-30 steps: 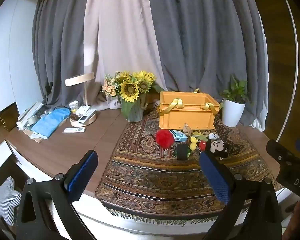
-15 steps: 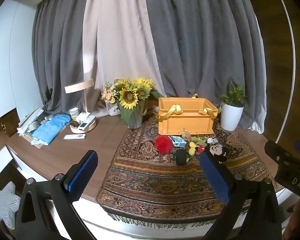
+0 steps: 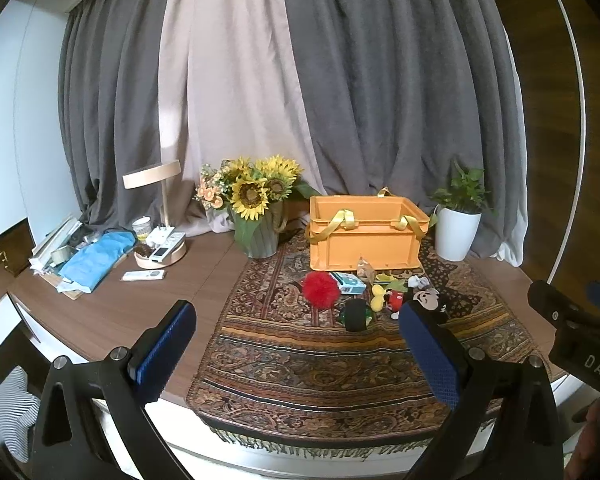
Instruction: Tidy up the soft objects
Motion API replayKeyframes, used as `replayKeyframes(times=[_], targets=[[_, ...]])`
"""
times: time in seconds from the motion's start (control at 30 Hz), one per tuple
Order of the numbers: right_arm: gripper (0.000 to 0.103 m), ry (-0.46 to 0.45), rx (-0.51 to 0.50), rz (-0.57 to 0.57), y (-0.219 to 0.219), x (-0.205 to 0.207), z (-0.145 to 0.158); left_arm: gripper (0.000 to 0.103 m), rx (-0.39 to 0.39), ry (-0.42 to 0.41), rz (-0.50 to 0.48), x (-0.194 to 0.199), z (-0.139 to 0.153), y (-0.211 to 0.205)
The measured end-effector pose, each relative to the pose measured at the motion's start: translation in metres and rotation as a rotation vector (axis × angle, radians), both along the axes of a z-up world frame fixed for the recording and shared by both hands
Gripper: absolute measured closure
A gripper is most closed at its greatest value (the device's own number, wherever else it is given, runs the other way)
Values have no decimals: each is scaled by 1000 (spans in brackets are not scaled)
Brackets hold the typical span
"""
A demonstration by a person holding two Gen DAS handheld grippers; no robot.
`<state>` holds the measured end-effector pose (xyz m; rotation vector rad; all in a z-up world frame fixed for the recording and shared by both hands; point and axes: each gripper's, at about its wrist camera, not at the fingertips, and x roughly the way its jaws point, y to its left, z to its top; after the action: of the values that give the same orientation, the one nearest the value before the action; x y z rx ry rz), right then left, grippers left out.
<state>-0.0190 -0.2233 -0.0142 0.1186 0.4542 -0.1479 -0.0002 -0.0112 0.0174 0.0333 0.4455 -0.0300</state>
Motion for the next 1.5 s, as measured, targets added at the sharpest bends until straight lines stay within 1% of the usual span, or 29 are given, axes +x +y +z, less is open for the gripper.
replayKeyframes(times=[0.7,1.5], targets=[[2,-11,4,-9,-5,-7,4,0,-6,0,-18,0,-1,-5],[2,-14,8,-9,-4,-7,2,0,-6,-2,-16,-2,-3,-5]])
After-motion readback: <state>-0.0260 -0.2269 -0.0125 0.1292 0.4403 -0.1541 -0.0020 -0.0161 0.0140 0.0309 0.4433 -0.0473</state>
